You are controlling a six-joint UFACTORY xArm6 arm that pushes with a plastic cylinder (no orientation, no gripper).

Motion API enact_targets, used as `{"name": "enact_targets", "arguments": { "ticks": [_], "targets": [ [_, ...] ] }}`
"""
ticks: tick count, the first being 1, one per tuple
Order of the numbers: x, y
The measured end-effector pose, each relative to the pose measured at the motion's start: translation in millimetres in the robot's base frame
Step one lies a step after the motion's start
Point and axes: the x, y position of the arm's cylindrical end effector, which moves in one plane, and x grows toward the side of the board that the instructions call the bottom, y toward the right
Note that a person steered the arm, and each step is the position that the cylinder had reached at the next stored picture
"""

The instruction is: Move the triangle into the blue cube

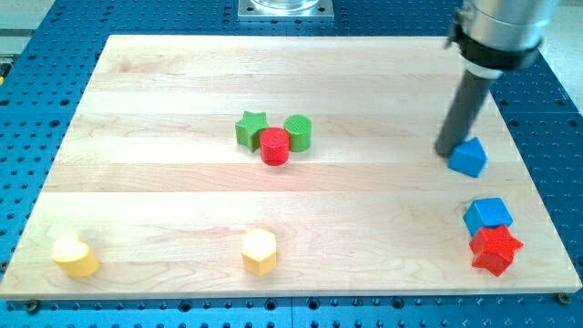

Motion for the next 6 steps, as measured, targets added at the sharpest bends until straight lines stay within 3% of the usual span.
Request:
{"name": "enact_targets", "arguments": {
  "ticks": [1, 2, 3, 5, 6],
  "targets": [
    [21, 14],
    [-6, 32],
    [17, 54],
    [58, 9],
    [58, -33]
  ]
}}
